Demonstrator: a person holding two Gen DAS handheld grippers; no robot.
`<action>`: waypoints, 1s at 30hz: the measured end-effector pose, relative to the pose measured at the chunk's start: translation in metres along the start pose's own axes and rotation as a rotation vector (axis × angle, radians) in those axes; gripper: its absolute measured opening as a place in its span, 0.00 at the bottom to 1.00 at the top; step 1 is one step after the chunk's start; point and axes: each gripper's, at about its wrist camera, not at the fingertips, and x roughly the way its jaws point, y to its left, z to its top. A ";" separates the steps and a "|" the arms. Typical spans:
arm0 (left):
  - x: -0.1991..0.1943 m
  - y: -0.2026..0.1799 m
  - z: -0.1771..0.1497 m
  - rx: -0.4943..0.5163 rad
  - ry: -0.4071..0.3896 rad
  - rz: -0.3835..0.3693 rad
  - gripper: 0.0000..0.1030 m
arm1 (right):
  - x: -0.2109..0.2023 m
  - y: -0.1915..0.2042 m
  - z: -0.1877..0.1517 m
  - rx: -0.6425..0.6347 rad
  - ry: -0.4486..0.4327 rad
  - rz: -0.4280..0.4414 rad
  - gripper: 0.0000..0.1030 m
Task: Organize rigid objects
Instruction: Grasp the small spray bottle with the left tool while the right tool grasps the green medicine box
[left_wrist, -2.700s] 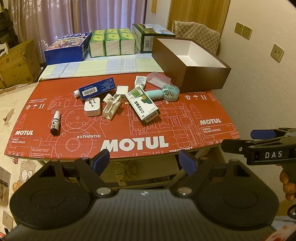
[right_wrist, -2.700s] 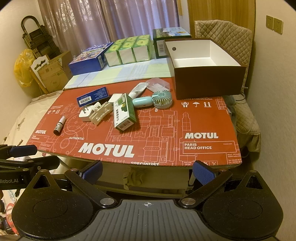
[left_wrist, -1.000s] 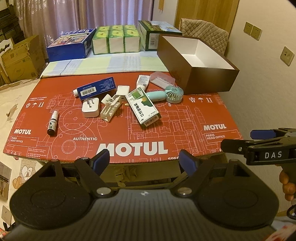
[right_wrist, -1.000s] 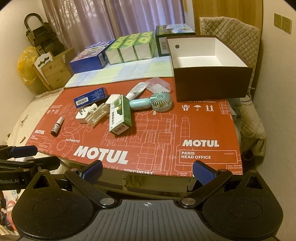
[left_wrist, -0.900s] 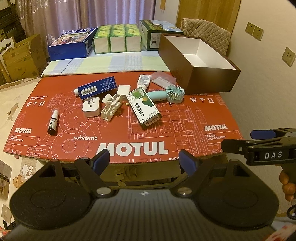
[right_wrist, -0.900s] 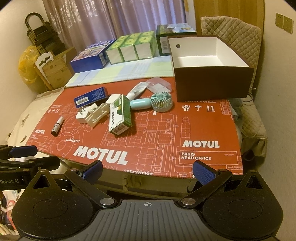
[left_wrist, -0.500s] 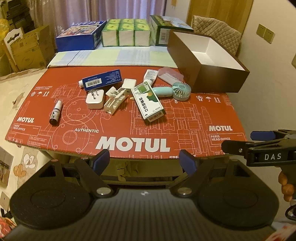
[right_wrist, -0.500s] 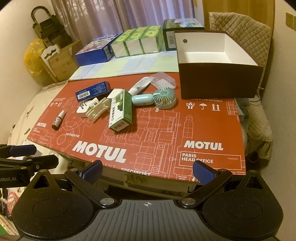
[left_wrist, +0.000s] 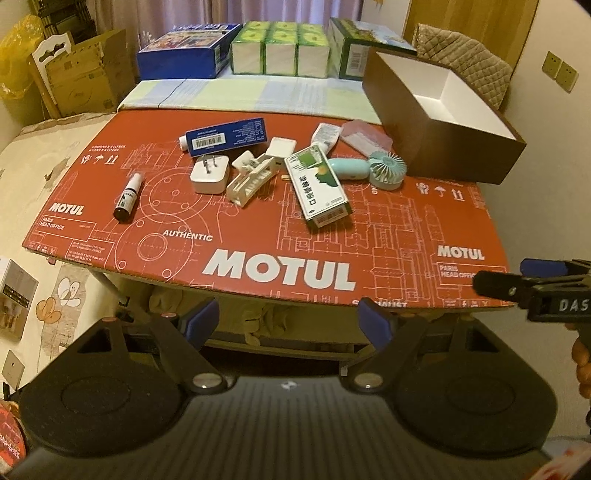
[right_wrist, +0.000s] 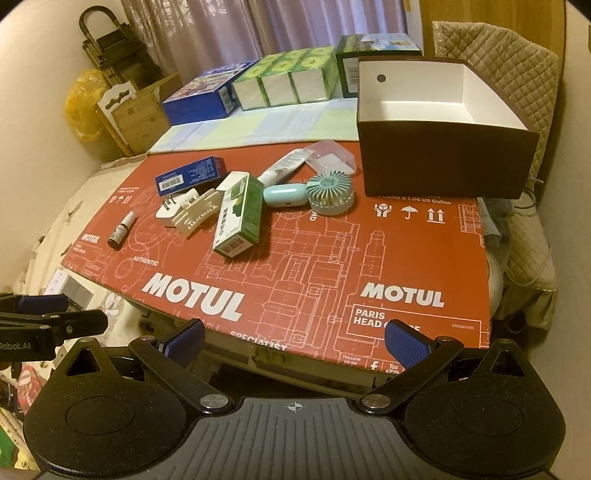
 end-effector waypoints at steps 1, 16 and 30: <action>0.002 0.002 0.001 -0.001 0.005 0.001 0.77 | 0.000 -0.002 0.000 0.005 -0.002 0.003 0.98; 0.067 0.073 0.039 0.045 0.057 0.016 0.77 | 0.027 -0.015 0.024 0.160 -0.035 0.021 0.98; 0.139 0.183 0.094 0.015 0.055 0.078 0.64 | 0.116 0.021 0.072 0.198 -0.003 -0.011 0.94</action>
